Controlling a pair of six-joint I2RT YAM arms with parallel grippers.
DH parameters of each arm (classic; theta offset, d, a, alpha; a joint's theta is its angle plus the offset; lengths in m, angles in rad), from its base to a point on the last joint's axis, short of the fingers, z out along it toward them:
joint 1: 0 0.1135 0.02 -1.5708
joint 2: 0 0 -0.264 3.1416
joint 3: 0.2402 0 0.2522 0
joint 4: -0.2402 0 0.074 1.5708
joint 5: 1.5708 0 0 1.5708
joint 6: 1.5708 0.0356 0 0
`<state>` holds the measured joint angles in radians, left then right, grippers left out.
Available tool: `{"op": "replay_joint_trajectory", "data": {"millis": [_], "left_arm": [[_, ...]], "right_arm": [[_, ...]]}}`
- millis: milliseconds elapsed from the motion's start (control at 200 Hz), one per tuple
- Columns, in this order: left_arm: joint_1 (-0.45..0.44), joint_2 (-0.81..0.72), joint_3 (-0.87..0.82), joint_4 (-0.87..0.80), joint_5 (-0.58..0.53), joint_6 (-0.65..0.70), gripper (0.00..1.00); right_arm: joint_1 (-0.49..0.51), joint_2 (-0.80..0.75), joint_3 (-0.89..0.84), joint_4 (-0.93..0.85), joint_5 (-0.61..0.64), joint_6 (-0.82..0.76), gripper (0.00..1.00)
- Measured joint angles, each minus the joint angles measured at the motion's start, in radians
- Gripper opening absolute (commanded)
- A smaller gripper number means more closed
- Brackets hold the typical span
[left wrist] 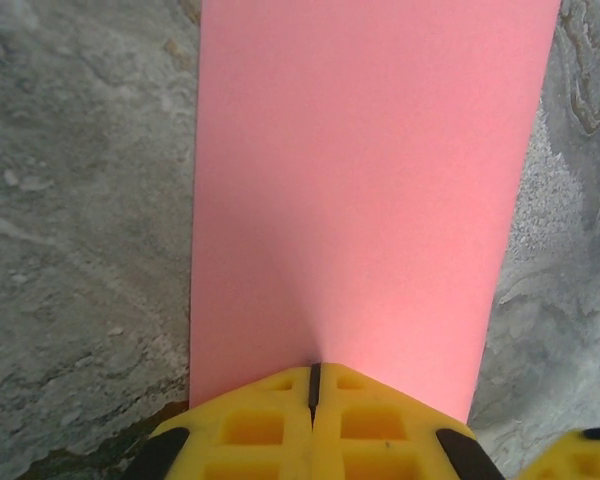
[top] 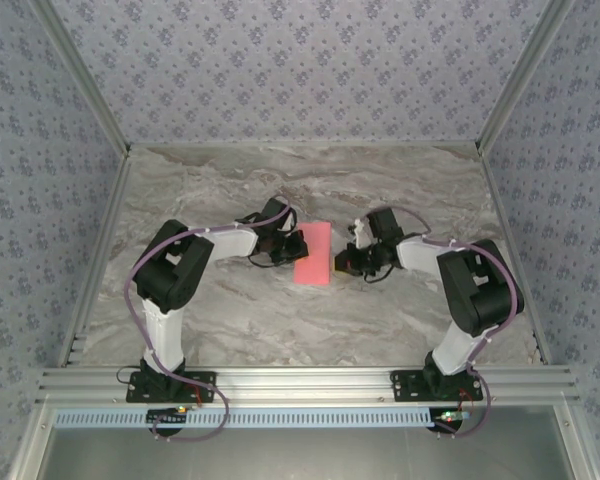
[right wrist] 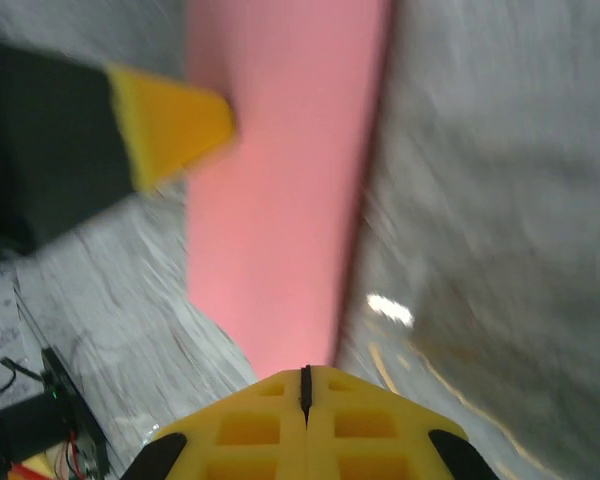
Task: Fold a paper plane with a square sheet of paper (pick it up from the middle)
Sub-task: Fold the square sheet of paper in half at the center of the table, then rotate the square sheet of paper at the center of the table.
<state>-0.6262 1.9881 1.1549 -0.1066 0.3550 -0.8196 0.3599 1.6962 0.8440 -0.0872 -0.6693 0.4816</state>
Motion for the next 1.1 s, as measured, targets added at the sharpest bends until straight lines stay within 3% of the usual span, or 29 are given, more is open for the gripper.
{"op": "replay_joint_trajectory", "data": {"millis": [335,505,849,1099], "left_arm": [[-0.01,-0.013,0.04,-0.093,-0.056,0.186,0.0],[0.0,-0.013,0.065,-0.16,-0.056,0.3,0.0],[0.057,-0.022,0.088,-0.249,-0.038,0.41,0.02],[0.03,-0.171,-0.014,-0.218,-0.046,0.224,0.04]], "right_arm": [[0.002,0.296,0.407,-0.008,0.091,0.019,0.0],[0.012,0.389,0.504,-0.081,0.14,0.018,0.0],[0.033,0.335,0.423,-0.153,0.219,0.045,0.0],[0.035,0.174,0.172,-0.025,0.209,0.208,0.0]]}}
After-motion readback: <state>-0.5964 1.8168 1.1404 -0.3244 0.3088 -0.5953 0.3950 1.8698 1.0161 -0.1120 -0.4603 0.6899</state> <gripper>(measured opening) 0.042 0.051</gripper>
